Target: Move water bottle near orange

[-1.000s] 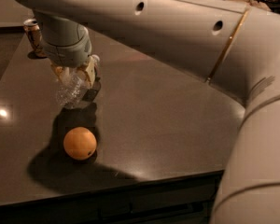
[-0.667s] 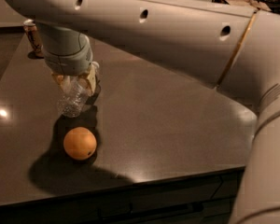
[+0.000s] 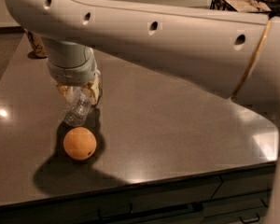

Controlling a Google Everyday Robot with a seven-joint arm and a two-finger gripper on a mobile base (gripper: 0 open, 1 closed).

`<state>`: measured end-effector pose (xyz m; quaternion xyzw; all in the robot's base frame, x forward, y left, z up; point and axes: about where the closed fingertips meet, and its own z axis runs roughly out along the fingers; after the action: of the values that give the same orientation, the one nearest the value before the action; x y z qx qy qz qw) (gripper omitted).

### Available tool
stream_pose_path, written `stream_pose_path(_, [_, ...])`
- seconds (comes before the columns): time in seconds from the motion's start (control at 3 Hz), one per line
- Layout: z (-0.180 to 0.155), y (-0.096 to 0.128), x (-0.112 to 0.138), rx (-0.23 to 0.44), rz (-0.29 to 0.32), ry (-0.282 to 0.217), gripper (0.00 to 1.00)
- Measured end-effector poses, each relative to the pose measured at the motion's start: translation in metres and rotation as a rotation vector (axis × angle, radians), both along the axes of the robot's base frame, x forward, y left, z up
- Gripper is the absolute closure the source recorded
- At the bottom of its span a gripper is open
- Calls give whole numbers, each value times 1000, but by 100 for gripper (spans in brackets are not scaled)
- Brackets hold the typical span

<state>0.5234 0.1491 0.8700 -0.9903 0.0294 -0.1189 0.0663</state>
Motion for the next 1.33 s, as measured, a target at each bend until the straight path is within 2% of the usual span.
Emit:
stream_pose_path(0.33, [-4,-3,-6,6,15,-4,54])
stream_pose_path(1.0, [-11,-6,-10,22,35,-11,7])
stream_pose_path(1.33, [-11,-6,-10,24,36,-12,0])
